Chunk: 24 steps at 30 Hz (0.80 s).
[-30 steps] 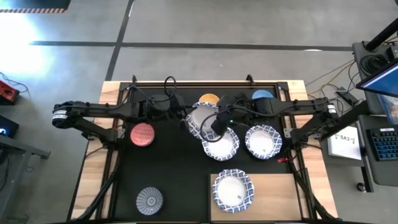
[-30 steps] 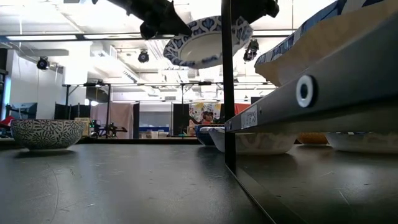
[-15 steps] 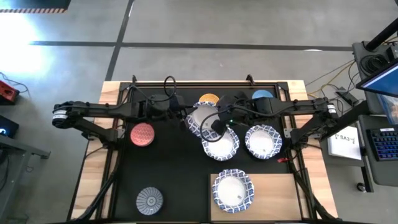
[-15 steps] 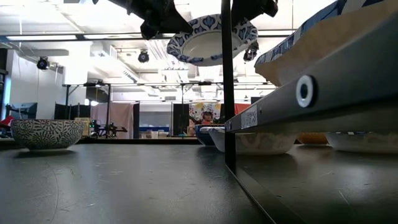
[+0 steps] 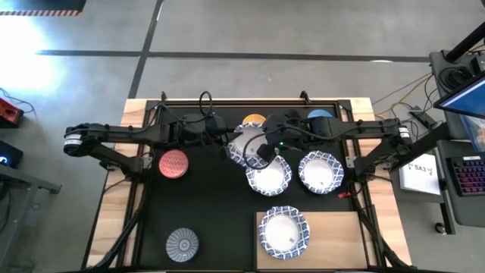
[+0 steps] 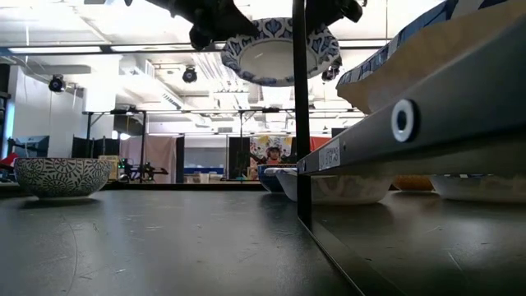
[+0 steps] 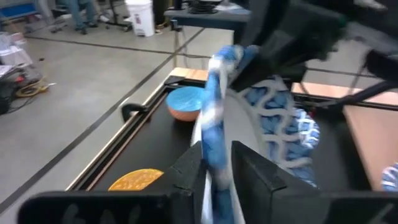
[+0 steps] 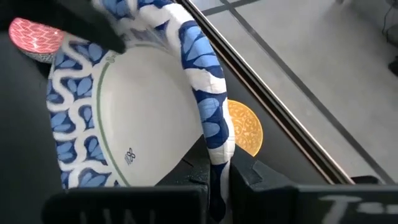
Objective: Place and stack bowls onto a shelf
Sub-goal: Stack the left white patterned bowl on top of the other white patterned bowl on the shelf
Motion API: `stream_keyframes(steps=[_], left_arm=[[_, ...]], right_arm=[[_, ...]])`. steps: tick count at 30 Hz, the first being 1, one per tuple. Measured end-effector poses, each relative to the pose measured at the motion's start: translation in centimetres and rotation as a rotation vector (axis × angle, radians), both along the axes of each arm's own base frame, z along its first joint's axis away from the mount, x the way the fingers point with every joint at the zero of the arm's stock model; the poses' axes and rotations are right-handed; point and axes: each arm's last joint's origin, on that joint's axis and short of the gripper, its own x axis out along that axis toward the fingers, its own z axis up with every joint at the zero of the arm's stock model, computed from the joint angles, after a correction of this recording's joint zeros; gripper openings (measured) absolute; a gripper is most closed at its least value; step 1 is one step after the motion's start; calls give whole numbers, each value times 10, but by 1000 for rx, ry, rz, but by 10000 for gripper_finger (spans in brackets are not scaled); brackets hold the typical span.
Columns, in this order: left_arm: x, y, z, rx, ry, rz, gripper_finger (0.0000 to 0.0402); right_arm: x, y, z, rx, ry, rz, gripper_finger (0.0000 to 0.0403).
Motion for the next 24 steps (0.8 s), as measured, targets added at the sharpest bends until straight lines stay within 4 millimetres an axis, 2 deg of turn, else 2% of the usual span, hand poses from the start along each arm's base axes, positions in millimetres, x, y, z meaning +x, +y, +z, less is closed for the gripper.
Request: stream_keyframes(steps=[7,13,19,24], left_arm=[[0,-1,0,38,15,-34,125],[-1,1,-2,51,35,4,167],[-3,4,-7,59,90,102,178],[-4,4,-9,51,117,109,178]], right_arm=[[-9,-9,-8,97,107,-3,9],[-17,-3,-14,305,186,38,9],[-27,3,-19,485,274,9,9],[-39,5,-15,524,308,-36,9]])
